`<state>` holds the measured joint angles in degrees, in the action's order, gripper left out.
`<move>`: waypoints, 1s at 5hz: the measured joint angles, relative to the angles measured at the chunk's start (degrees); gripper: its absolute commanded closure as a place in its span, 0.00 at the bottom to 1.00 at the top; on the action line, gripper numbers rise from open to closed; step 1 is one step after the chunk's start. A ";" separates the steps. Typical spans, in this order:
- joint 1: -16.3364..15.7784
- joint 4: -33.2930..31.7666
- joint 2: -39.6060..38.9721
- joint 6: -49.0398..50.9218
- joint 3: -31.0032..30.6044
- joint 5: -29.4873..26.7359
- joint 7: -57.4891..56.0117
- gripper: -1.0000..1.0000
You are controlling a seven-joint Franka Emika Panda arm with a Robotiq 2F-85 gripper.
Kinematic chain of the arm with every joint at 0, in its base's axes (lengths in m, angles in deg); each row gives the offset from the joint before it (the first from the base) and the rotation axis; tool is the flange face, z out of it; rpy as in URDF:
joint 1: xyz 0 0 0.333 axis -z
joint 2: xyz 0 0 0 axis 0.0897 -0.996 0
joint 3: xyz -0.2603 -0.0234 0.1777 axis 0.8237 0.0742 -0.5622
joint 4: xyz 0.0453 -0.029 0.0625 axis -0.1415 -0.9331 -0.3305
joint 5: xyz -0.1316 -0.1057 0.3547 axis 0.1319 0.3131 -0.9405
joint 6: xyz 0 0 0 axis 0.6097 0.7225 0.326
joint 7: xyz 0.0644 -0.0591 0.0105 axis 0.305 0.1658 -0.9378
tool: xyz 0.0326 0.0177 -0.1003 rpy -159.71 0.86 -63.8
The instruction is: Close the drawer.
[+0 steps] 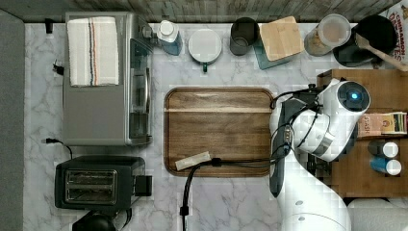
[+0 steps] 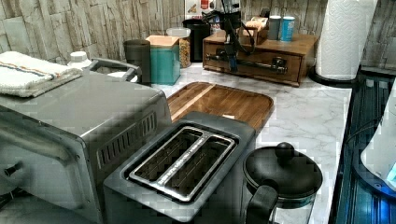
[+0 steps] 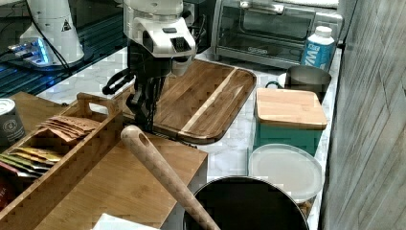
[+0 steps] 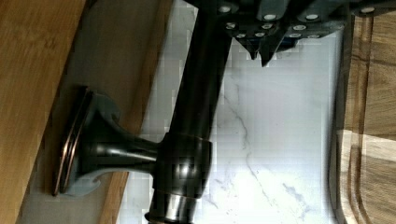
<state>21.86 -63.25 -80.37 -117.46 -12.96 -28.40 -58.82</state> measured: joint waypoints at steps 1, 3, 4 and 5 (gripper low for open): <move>-0.10 0.00 0.01 -0.03 0.13 0.01 0.00 1.00; -0.21 0.06 -0.04 -0.06 0.13 0.13 0.00 1.00; -0.39 0.06 -0.06 0.00 0.27 0.26 0.00 1.00; -1.13 0.06 -0.03 0.20 0.97 0.18 0.00 1.00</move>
<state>20.73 -63.20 -80.40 -117.26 -11.99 -28.21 -58.82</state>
